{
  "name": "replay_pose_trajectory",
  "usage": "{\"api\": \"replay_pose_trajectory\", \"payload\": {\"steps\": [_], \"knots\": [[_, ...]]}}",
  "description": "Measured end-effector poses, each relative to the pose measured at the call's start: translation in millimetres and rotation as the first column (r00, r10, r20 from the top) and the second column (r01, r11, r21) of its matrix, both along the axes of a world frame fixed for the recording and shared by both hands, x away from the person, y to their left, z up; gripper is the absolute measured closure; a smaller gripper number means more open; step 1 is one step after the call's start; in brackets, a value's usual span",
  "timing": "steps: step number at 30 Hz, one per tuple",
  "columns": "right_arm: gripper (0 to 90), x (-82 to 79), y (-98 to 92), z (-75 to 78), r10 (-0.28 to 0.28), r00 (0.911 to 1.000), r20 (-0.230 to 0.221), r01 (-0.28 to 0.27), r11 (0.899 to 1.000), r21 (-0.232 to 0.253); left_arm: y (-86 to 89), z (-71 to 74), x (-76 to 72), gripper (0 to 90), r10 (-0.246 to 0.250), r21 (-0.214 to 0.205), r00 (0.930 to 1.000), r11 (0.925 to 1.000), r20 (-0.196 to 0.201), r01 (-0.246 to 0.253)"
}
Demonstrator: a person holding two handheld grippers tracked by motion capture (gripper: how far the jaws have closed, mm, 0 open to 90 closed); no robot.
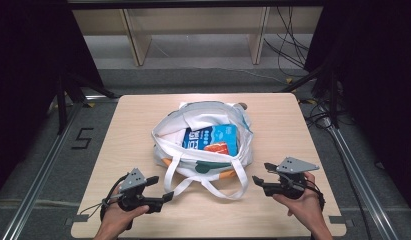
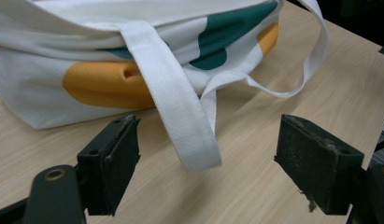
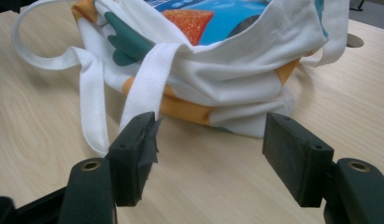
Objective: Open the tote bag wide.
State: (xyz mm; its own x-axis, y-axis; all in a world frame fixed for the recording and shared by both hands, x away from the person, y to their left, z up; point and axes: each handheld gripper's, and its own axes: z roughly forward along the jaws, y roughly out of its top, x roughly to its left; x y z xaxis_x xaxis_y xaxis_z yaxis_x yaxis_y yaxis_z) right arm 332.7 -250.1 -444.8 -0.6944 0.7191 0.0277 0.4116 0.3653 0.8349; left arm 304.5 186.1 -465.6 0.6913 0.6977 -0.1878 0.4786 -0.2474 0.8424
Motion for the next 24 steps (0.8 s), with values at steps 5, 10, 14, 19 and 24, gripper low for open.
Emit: {"api": "replay_pose_trajectory", "payload": {"steps": [5,10,14,19,24], "knots": [[36.1,-3.6,-0.8,-4.7,0.017,0.9995,0.026,-0.017,1.0,-0.009,-1.2,-2.6,-6.1,20.6,-0.008,0.002,1.0,1.0,0.003,0.008],[35.6,-11.3,-2.6,-10.4,0.021,0.9998,0.002,-0.021,1.0,-0.009,-3.7,-6.9,-13.8,20.6,-0.005,0.02,1.0,0.9998,0.002,0.005],[33.6,-18.2,-4.1,-16.6,0.017,0.9995,-0.026,-0.017,1.0,-0.005,-6.9,-13.4,-19.0,20.8,-0.014,0.028,0.9999,0.9995,-0.006,0.014],[29.6,-26.7,-4.9,-24.2,-0.004,0.9975,-0.071,0.004,1.0,-0.002,-7.7,-21.1,-20.0,20.8,-0.029,0.063,0.9994,0.9976,-0.018,0.03],[26.8,-34.4,-7.8,-28.4,-0.007,0.9977,-0.067,0.006,1.0,-0.013,-13.4,-24.5,-26.9,20.4,-0.037,0.121,0.9993,0.9919,-0.008,0.038]]}}
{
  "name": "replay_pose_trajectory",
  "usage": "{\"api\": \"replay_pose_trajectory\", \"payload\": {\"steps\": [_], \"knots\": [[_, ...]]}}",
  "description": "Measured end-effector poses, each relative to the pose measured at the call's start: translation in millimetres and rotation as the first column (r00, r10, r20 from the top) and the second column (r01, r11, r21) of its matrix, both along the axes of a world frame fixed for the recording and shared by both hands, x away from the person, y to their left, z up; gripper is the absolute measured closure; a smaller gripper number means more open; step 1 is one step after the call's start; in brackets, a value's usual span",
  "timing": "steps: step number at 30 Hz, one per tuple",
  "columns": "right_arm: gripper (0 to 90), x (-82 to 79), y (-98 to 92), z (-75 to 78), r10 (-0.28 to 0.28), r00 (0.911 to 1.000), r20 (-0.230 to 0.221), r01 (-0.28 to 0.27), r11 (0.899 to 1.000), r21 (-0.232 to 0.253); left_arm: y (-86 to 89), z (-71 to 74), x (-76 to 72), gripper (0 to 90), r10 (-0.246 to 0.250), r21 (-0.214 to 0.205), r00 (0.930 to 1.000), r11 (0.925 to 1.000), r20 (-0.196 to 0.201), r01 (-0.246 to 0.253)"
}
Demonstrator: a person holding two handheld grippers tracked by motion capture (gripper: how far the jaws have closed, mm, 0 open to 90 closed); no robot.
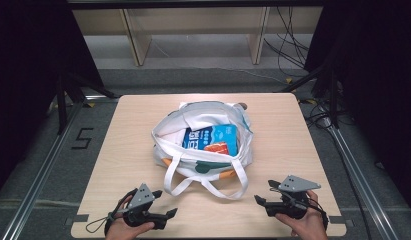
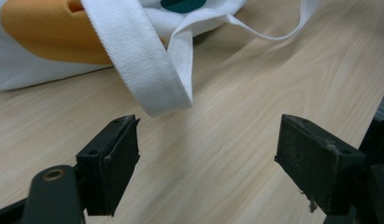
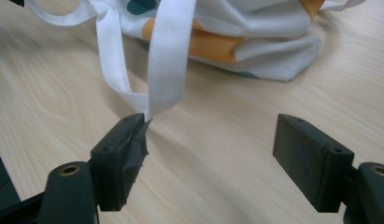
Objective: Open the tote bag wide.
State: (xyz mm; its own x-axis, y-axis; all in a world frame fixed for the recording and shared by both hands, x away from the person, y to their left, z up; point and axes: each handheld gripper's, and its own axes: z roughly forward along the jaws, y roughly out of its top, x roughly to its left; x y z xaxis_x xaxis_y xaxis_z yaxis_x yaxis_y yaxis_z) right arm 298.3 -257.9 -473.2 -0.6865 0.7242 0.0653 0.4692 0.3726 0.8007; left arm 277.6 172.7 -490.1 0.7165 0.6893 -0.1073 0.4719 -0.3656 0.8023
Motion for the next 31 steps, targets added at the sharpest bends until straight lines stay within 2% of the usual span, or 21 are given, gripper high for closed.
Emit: {"api": "replay_pose_trajectory", "payload": {"steps": [1,2,3,4,5,6,8,9,10,11,12,13,14,15,17,18,21,23,25,28,31], "knots": [[26.7,-3.2,0.3,-0.3,-0.004,0.9999,-0.017,0.004,1.0,0.0,-1.1,-0.3,-1.0,20.3,-0.004,-0.008,1.0,1.0,-0.003,0.004],[26.7,-2.2,-1.3,-1.9,0.02,0.9998,0.007,-0.02,1.0,-0.004,-0.7,-0.4,-1.5,20.2,-0.012,0.002,0.9999,0.9999,-0.005,0.012],[26.7,-4.5,-2.4,-1.5,0.022,0.9996,-0.016,-0.022,1.0,-0.005,-2.6,-2.2,-2.7,19.9,0.0,-0.011,1.0,0.9999,0.009,0.001],[26.6,-10.0,-1.2,-2.1,-0.018,0.9993,-0.032,0.018,1.0,-0.002,-2.1,-1.4,-3.7,19.5,-0.014,-0.002,0.9999,0.9999,-0.002,0.014],[26.7,-11.3,-1.7,-3.6,-0.014,0.9997,-0.019,0.014,1.0,0.003,-0.9,-1.7,-3.7,19.6,-0.02,0.019,0.9998,0.9996,-0.003,0.02],[26.7,-12.4,-3.3,-4.5,-0.01,0.9999,-0.009,0.01,1.0,-0.008,-3.0,-3.0,-5.7,19.5,-0.009,-0.012,1.0,0.9999,0.0,0.009],[26.7,-14.9,-4.6,-7.3,0.007,1.0,0.002,-0.007,1.0,-0.012,-3.0,-2.9,-7.1,19.5,-0.016,0.003,0.9999,0.9999,0.005,0.016],[26.7,-17.8,-3.2,-8.3,0.01,0.9995,-0.03,-0.009,1.0,0.005,-2.9,-2.8,-7.8,19.4,-0.02,0.009,0.9998,0.9998,0.007,0.02],[26.7,-19.0,-4.1,-8.5,0.011,0.9999,-0.01,-0.011,1.0,-0.017,-0.8,-1.6,-7.0,19.3,-0.043,0.046,0.9989,0.998,0.019,0.042],[26.7,-20.4,-4.2,-9.1,0.023,0.9997,-0.006,-0.023,0.999,-0.023,-0.6,-1.3,-7.2,19.2,-0.049,0.052,0.9988,0.9975,0.009,0.048],[26.7,-22.4,-3.5,-9.5,0.014,0.9998,-0.012,-0.014,1.0,-0.022,-2.4,-2.6,-8.6,19.2,-0.035,0.031,0.9993,0.9989,-0.01,0.035],[26.7,-25.8,-1.9,-10.5,0.006,0.9996,-0.029,-0.007,1.0,-0.009,-3.3,-3.6,-9.1,19.1,-0.027,0.026,0.9996,0.9993,0.002,0.027],[26.7,-24.9,-3.2,-11.1,0.031,0.9995,-0.011,-0.031,0.999,-0.019,-5.0,-4.2,-10.0,18.9,-0.021,-0.004,0.9998,0.9998,-0.002,0.021],[26.7,-25.5,-2.5,-12.1,0.035,0.9994,-0.006,-0.035,0.999,-0.023,-3.9,-3.8,-8.5,18.9,-0.038,0.012,0.9992,0.9992,0.014,0.038],[26.7,-28.7,-1.6,-12.1,0.027,0.9993,-0.027,-0.028,0.999,-0.024,-3.9,-3.7,-8.4,18.9,-0.036,0.014,0.9993,0.9992,0.011,0.036],[26.7,-26.8,-2.7,-12.8,0.045,0.999,-0.008,-0.045,0.998,-0.039,-5.1,-4.9,-9.1,18.9,-0.019,-0.007,0.9998,0.9998,-0.003,0.019],[26.7,-26.9,-2.1,-14.3,0.049,0.9987,-0.016,-0.049,0.998,-0.029,-2.5,-3.4,-7.9,18.8,-0.04,0.027,0.9991,0.9988,-0.011,0.041],[26.7,-26.9,-2.2,-14.6,0.05,0.9985,-0.021,-0.051,0.998,-0.034,-0.8,-2.8,-6.5,18.7,-0.054,0.058,0.9985,0.9969,0.007,0.054],[26.7,-26.1,-2.5,-15.3,0.054,0.9985,-0.005,-0.054,0.998,-0.045,-1.2,-3.0,-6.4,18.5,-0.046,0.055,0.9989,0.9975,0.009,0.045],[26.7,-26.7,-2.2,-15.1,0.056,0.9982,-0.022,-0.057,0.997,-0.046,-2.1,-4.2,-6.3,18.4,-0.034,0.027,0.9994,0.9991,0.002,0.034],[26.7,-26.9,-2.9,-15.0,0.046,0.9986,-0.027,-0.047,0.998,-0.051,1.1,-4.6,-3.3,18.4,-0.025,0.053,0.9995,0.9983,-0.017,0.026]]}}
